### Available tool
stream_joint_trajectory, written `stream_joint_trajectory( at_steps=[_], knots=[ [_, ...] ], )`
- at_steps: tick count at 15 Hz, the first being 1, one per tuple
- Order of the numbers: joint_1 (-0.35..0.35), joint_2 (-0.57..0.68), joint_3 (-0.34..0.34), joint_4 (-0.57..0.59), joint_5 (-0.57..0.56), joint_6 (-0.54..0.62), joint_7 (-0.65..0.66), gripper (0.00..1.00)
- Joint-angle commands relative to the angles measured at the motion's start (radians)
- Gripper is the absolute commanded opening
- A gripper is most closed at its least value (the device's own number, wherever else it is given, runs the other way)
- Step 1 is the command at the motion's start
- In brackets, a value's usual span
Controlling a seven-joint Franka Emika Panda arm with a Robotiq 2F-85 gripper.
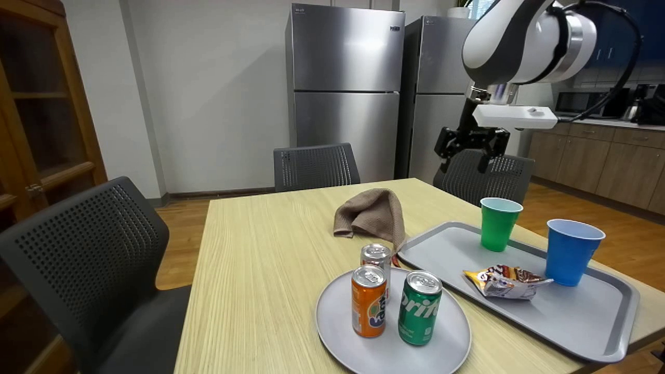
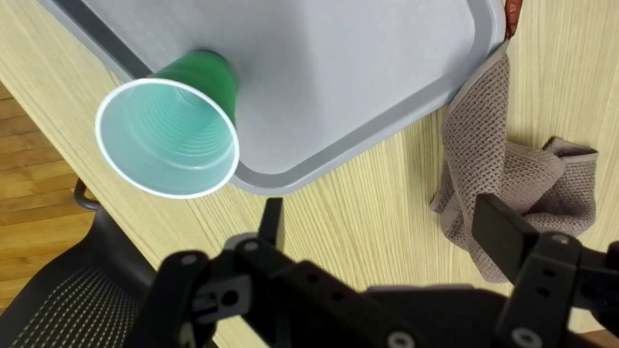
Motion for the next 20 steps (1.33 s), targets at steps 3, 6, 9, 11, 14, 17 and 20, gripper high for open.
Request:
stream_joint_trajectory(
  at_steps=[3,6,9,11,14,17,20],
  knots=[
    [-0.03,-0.041,-0.013,-0.056,-0.037,0.003,0.01,1.0],
    [-0.037,-0.034,-0.032,-0.064,-0.066,0.011,0.023,1.0],
    [-0.043,-0.018,-0.048,-0.067,-0.077,0.029,0.035,1.0],
    [-0.043,-0.005,-0.057,-0.069,-0.083,0.043,0.05,1.0],
    [-0.039,0.024,-0.069,-0.065,-0.097,0.072,0.086,1.0],
    [-0.028,0.061,-0.084,-0.054,-0.115,0.101,0.137,1.0],
    [-0.013,0.103,-0.107,-0.04,-0.138,0.127,0.189,1.0]
  ],
)
